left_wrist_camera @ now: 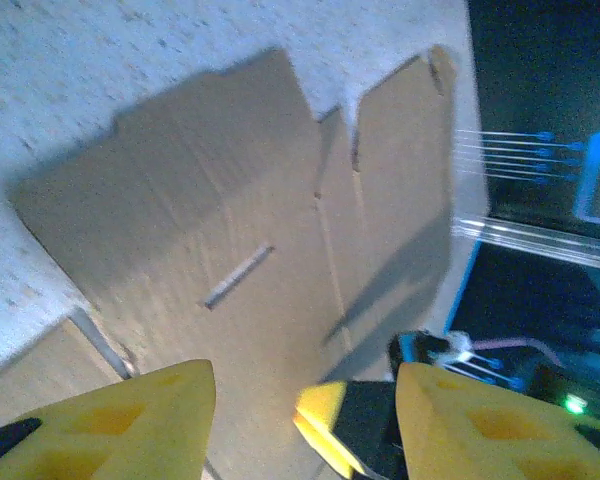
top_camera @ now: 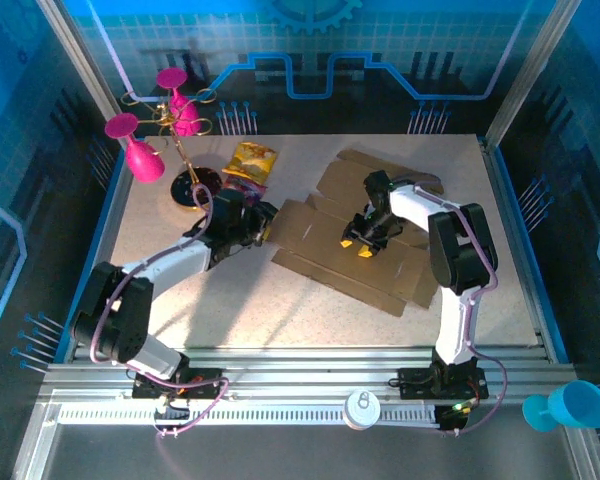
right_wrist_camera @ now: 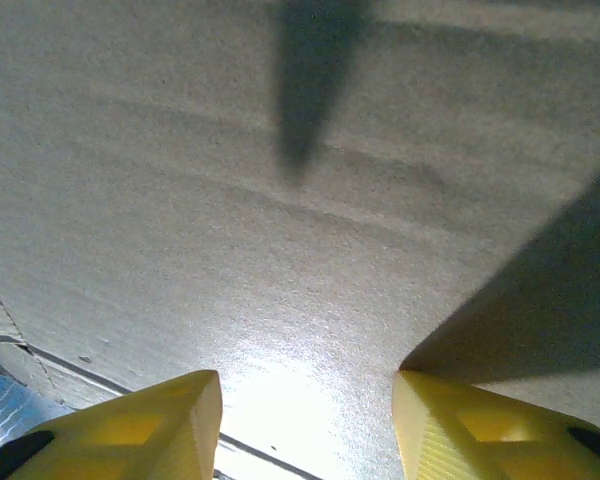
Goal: Fold the paper box
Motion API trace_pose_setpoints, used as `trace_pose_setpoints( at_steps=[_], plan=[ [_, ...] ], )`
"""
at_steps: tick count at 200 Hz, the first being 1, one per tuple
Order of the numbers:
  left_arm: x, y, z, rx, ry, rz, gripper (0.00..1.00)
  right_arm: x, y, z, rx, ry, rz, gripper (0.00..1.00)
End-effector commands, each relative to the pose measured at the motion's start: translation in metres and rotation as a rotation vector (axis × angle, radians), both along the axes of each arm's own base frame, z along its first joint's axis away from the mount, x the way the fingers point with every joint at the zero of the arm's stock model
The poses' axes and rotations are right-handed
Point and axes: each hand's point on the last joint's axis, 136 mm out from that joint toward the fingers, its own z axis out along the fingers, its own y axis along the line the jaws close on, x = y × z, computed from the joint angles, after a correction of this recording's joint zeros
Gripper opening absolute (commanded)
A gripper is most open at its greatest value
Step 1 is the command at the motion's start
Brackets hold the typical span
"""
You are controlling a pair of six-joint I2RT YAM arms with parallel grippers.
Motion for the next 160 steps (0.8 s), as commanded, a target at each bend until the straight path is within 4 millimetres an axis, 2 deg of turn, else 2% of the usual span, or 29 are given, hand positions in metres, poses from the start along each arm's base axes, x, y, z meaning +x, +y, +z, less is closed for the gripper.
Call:
trace_pose_setpoints(
  at_steps=[1, 18, 77, 160],
  plan=[
    [-0.005, -0.015, -0.020, 0.038, 0.056, -0.124, 0.50, -0.005, 0.001, -0.006, -0.010, 0.038, 0.028, 0.50],
    [-0.006, -0.013, -0.033, 0.027, 0.084, -0.095, 0.50, -0.003, 0.003, -0.006, 0.001, 0.039, 0.030, 0.50],
    [-0.004, -0.010, -0.057, 0.020, 0.126, -0.050, 0.52, 0.002, 0.004, -0.006, 0.017, 0.041, 0.029, 0.51],
    [0.000, -0.003, -0.080, 0.024, 0.155, -0.013, 0.52, 0.003, 0.003, -0.009, 0.023, 0.054, 0.028, 0.51]
  ],
)
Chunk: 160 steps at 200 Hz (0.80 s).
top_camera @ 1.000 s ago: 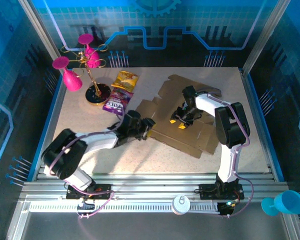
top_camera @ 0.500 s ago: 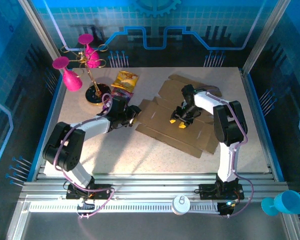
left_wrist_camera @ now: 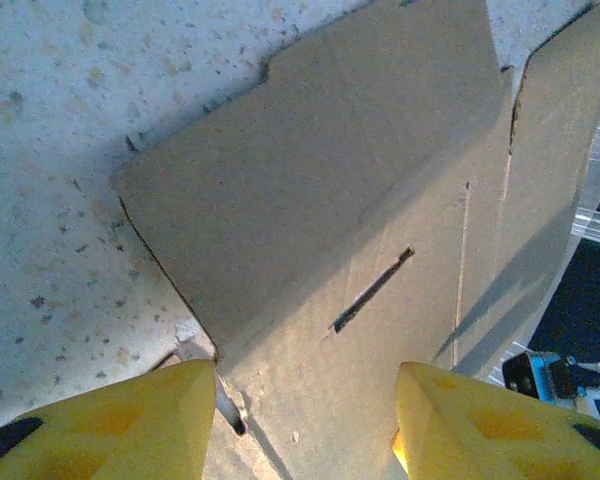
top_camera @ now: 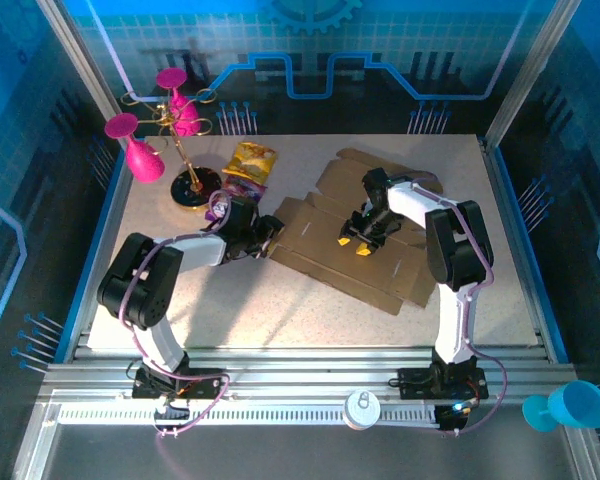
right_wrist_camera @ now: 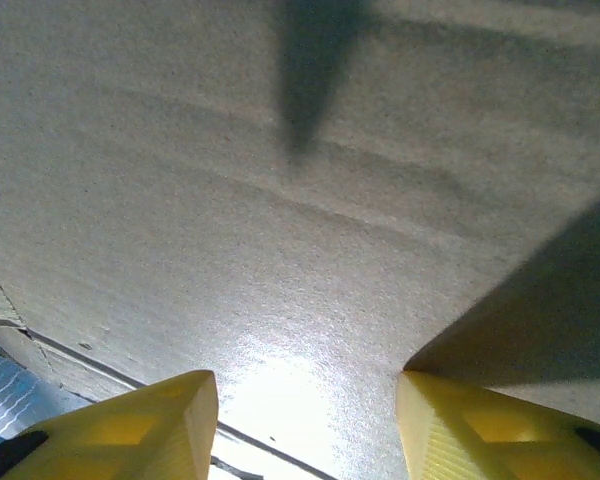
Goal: Fold the paper box
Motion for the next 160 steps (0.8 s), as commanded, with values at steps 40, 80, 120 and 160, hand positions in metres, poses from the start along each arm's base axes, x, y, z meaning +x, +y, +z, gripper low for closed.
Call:
trace_pose_setpoints(
  at_steps=[40, 80, 120, 160],
  plan=[
    [0.003, 0.010, -0.013, -0.007, 0.008, 0.032, 0.51, -0.002, -0.005, -0.011, -0.005, 0.043, 0.009, 0.52],
    [0.016, 0.005, -0.017, -0.028, -0.017, 0.030, 0.47, -0.001, -0.004, -0.012, -0.001, 0.047, 0.009, 0.52],
    [0.028, -0.002, -0.015, -0.078, -0.055, 0.037, 0.26, -0.001, -0.004, -0.011, 0.003, 0.044, 0.009, 0.52],
    [0.033, -0.002, -0.002, -0.105, -0.075, 0.068, 0.00, 0.007, -0.007, 0.006, -0.026, -0.014, 0.022, 0.54]
  ],
)
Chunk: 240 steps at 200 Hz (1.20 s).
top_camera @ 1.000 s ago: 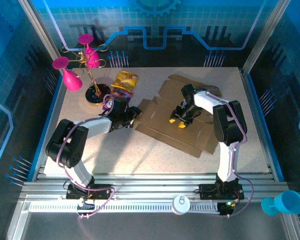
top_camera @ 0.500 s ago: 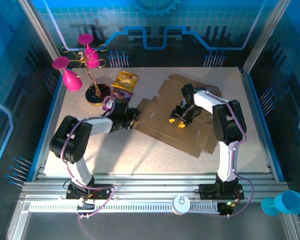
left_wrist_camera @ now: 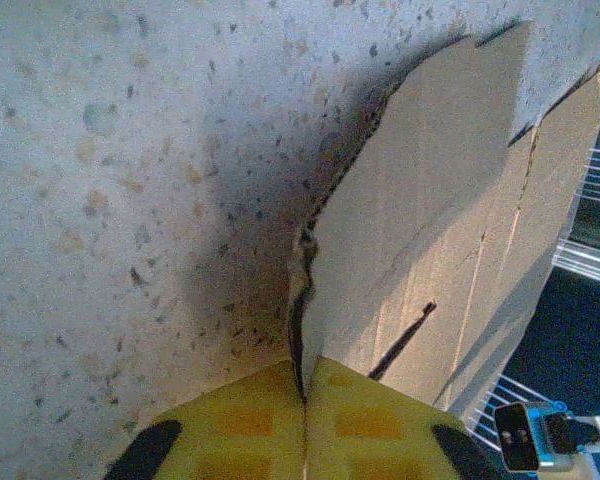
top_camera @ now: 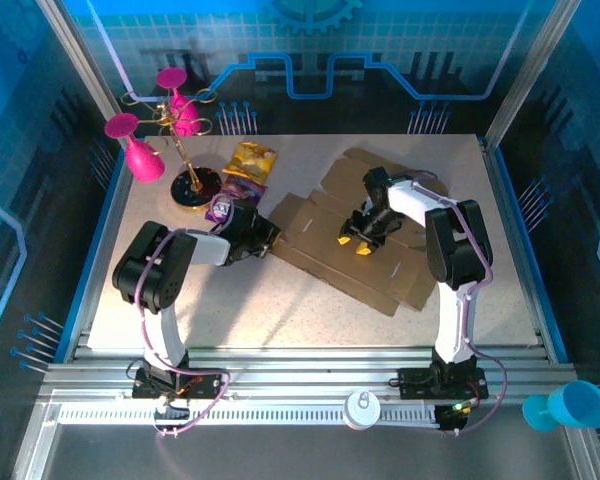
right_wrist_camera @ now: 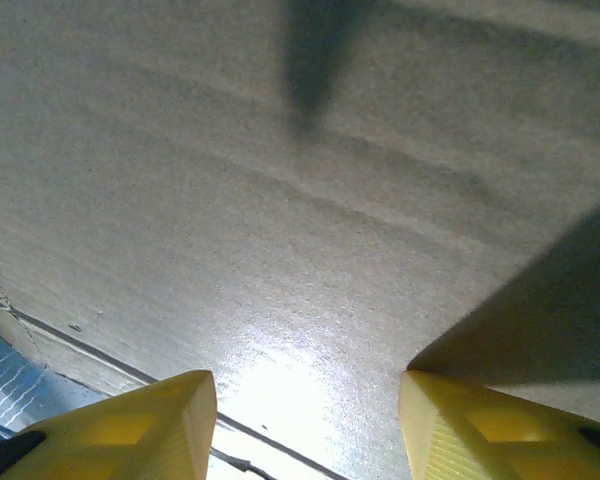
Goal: Fold the paper box
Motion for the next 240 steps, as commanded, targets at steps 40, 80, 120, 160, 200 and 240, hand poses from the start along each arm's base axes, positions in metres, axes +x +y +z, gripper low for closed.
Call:
trace_pose_setpoints(
  at_steps=[40, 80, 120, 160, 200, 240],
  plan=[
    [0.011, 0.002, 0.060, -0.068, -0.063, 0.106, 0.00, 0.017, -0.012, 0.083, -0.078, -0.243, -0.002, 0.58],
    [0.014, -0.004, 0.094, -0.164, -0.067, 0.201, 0.00, -0.029, -0.021, 0.153, -0.064, -0.329, -0.273, 0.58],
    [0.019, -0.010, 0.118, -0.221, -0.083, 0.240, 0.00, -0.092, -0.021, 0.190, 0.123, -0.394, -0.738, 0.63],
    [0.023, -0.020, 0.127, -0.254, -0.087, 0.241, 0.00, -0.104, 0.002, 0.166, 0.270, -0.345, -0.865, 0.65],
    [0.021, -0.028, 0.130, -0.271, -0.084, 0.234, 0.00, -0.062, 0.015, 0.157, 0.389, -0.453, -0.941, 0.67],
    [0.017, -0.029, 0.135, -0.282, -0.089, 0.237, 0.00, -0.042, 0.010, 0.143, 0.395, -0.465, -0.992, 0.59]
  ],
)
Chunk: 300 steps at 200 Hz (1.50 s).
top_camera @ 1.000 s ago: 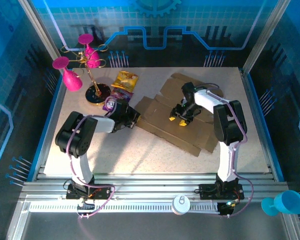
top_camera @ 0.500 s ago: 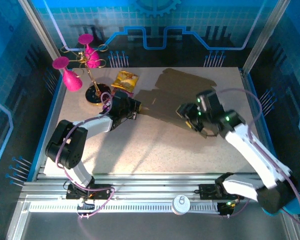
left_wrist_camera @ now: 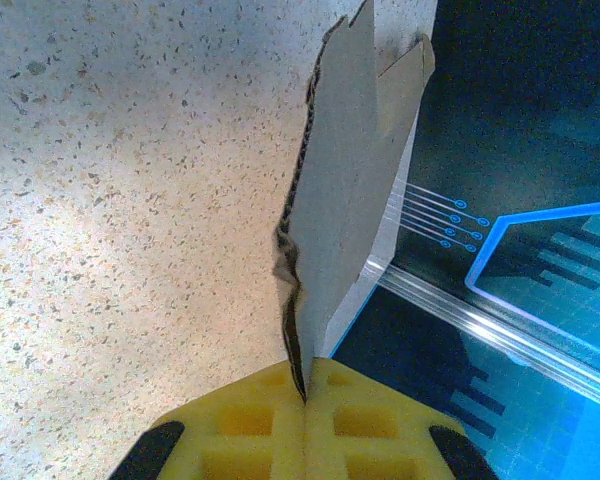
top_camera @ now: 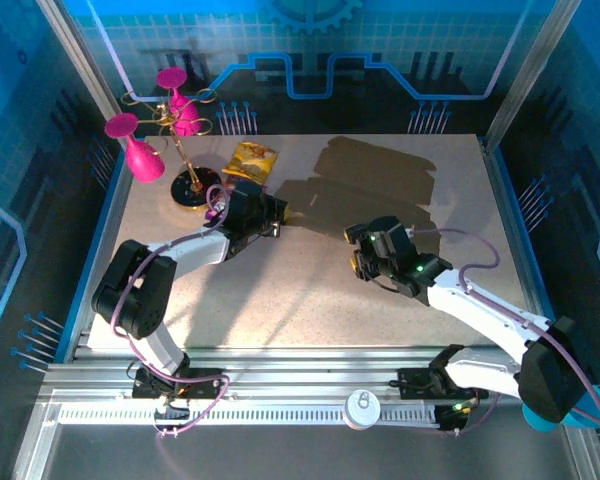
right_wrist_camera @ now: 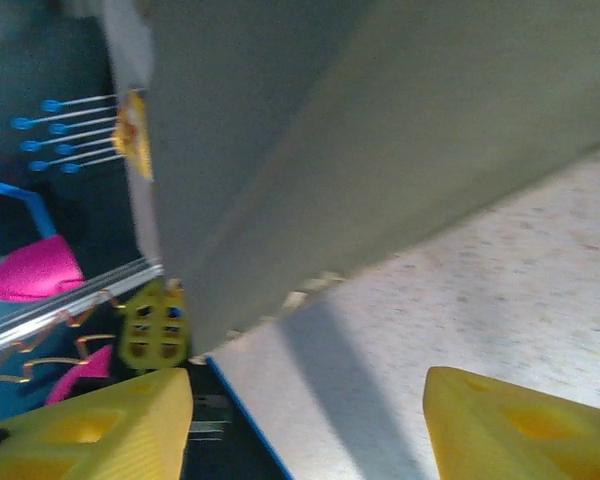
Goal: Fold the paper box
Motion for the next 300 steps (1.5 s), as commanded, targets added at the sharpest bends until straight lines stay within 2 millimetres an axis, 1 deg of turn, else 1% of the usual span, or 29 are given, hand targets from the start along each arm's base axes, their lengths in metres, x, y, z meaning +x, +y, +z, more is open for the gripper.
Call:
trace_pose_setpoints(
  at_steps=[1, 19, 40, 51, 60, 77, 99, 113, 134, 156, 167, 184, 192, 222, 240, 241, 248, 260, 266, 271, 276, 280, 283, 297, 300],
  plan=[
    [0.003, -0.003, 0.029, -0.036, -0.054, 0.016, 0.00, 0.025, -0.006, 0.010, 0.060, -0.082, -0.095, 0.59],
    [0.001, -0.003, 0.030, -0.045, -0.051, 0.017, 0.00, 0.029, -0.008, 0.004, 0.063, -0.070, -0.105, 0.55],
    [-0.002, -0.002, 0.032, -0.053, -0.049, 0.023, 0.00, 0.034, -0.012, 0.004, 0.064, -0.075, -0.121, 0.51],
    [-0.003, 0.000, 0.032, -0.058, -0.045, 0.031, 0.00, 0.033, -0.011, 0.004, 0.074, -0.067, -0.117, 0.50],
    [-0.003, 0.001, 0.034, -0.063, -0.046, 0.039, 0.00, 0.029, -0.010, 0.004, 0.080, -0.053, -0.111, 0.52],
    [-0.003, 0.003, 0.037, -0.070, -0.050, 0.054, 0.00, 0.014, -0.009, 0.003, 0.080, -0.030, -0.118, 0.59],
    [-0.003, 0.001, 0.038, -0.078, -0.050, 0.061, 0.00, 0.002, -0.004, 0.007, 0.094, -0.051, -0.137, 0.61],
    [-0.004, 0.000, 0.039, -0.090, -0.049, 0.068, 0.00, -0.001, -0.006, 0.008, 0.090, -0.069, -0.161, 0.62],
    [-0.006, -0.002, 0.039, -0.109, -0.040, 0.083, 0.00, 0.006, -0.010, 0.002, 0.112, -0.106, -0.219, 0.60],
    [-0.010, -0.004, 0.041, -0.125, -0.032, 0.090, 0.00, 0.027, -0.017, 0.007, 0.126, -0.175, -0.260, 0.57],
    [-0.012, -0.005, 0.041, -0.126, -0.028, 0.096, 0.00, 0.036, -0.019, 0.006, 0.125, -0.181, -0.259, 0.55],
    [-0.015, -0.003, 0.040, -0.127, -0.021, 0.108, 0.00, 0.044, -0.020, -0.001, 0.129, -0.175, -0.277, 0.49],
    [-0.017, -0.003, 0.040, -0.131, -0.018, 0.109, 0.00, 0.049, -0.019, 0.004, 0.149, -0.198, -0.282, 0.45],
    [-0.023, -0.004, 0.037, -0.134, -0.010, 0.107, 0.00, 0.058, -0.018, 0.008, 0.156, -0.213, -0.288, 0.33],
    [-0.026, -0.003, 0.038, -0.129, -0.005, 0.108, 0.00, 0.059, -0.021, 0.009, 0.156, -0.211, -0.297, 0.21],
    [-0.026, -0.003, 0.038, -0.129, -0.005, 0.107, 0.00, 0.059, -0.022, 0.009, 0.155, -0.212, -0.299, 0.19],
    [-0.028, -0.001, 0.037, -0.127, -0.002, 0.110, 0.00, 0.058, -0.024, 0.009, 0.153, -0.210, -0.304, 0.14],
    [-0.030, -0.001, 0.039, -0.128, 0.000, 0.107, 0.00, 0.058, -0.028, 0.015, 0.142, -0.218, -0.309, 0.02],
    [-0.031, -0.001, 0.039, -0.130, -0.002, 0.105, 0.00, 0.059, -0.032, 0.021, 0.141, -0.228, -0.315, 0.00],
    [-0.031, -0.001, 0.039, -0.133, -0.001, 0.100, 0.00, 0.057, -0.035, 0.017, 0.119, -0.211, -0.314, 0.00],
    [-0.032, -0.002, 0.041, -0.137, -0.004, 0.095, 0.00, 0.057, -0.039, 0.021, 0.106, -0.213, -0.313, 0.00],
    [-0.033, -0.003, 0.042, -0.141, -0.005, 0.091, 0.06, 0.057, -0.042, 0.024, 0.096, -0.220, -0.311, 0.00],
    [-0.033, -0.004, 0.044, -0.143, -0.008, 0.084, 0.13, 0.057, -0.043, 0.025, 0.090, -0.222, -0.309, 0.00],
    [-0.038, -0.005, 0.051, -0.128, -0.011, 0.055, 0.42, 0.058, -0.052, 0.042, 0.056, -0.248, -0.294, 0.00],
    [-0.039, -0.005, 0.056, -0.127, -0.021, 0.048, 0.47, 0.058, -0.053, 0.045, 0.050, -0.250, -0.291, 0.00]
  ],
)
